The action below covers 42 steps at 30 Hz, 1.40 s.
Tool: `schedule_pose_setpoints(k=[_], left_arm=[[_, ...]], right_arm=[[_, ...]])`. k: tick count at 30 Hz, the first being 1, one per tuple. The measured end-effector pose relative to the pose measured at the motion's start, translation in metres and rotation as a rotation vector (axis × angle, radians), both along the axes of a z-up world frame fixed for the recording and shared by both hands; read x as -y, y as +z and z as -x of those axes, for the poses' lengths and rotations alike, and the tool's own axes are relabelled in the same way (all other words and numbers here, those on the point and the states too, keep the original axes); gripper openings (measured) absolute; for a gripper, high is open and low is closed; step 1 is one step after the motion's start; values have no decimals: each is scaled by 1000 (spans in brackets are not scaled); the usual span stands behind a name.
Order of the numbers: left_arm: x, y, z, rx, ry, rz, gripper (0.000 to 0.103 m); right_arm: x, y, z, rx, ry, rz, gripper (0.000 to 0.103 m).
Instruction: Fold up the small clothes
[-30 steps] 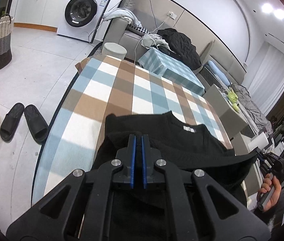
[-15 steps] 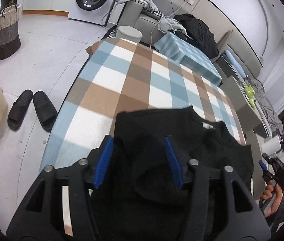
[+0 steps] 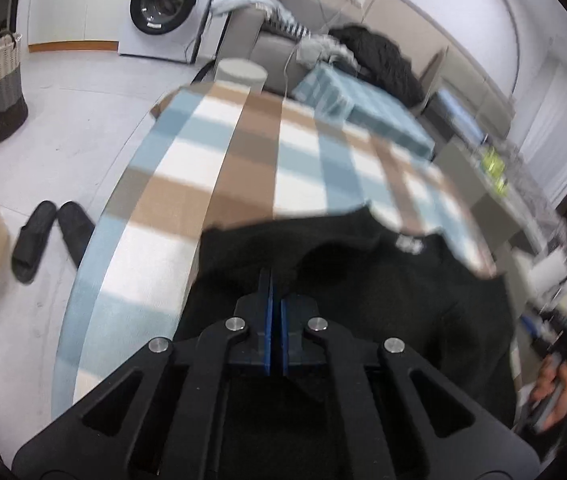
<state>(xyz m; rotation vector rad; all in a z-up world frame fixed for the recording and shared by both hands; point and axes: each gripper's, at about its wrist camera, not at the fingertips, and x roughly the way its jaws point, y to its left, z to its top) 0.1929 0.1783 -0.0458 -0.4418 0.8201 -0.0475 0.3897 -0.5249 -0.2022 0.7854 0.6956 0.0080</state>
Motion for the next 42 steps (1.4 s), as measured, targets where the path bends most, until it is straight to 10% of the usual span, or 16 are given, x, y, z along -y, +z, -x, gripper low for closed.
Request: schedule_pose_setpoints(k=[8, 15, 31, 36, 42], left_arm=[[-45, 6, -49, -19, 142, 111, 4], [-47, -17, -54, -87, 147, 100, 60], [15, -24, -13, -76, -58, -123, 62], [14, -26, -6, -83, -52, -119, 62], [7, -18, -4, -70, -36, -122, 62]], right_arm=[[12, 1, -5, -15, -48, 22, 40], [8, -2, -15, -79, -19, 79, 43], [-78, -11, -62, -164, 221, 506, 58], [-84, -24, -63, -167, 183, 631, 25], [-54, 6, -39, 78, 164, 420, 3]])
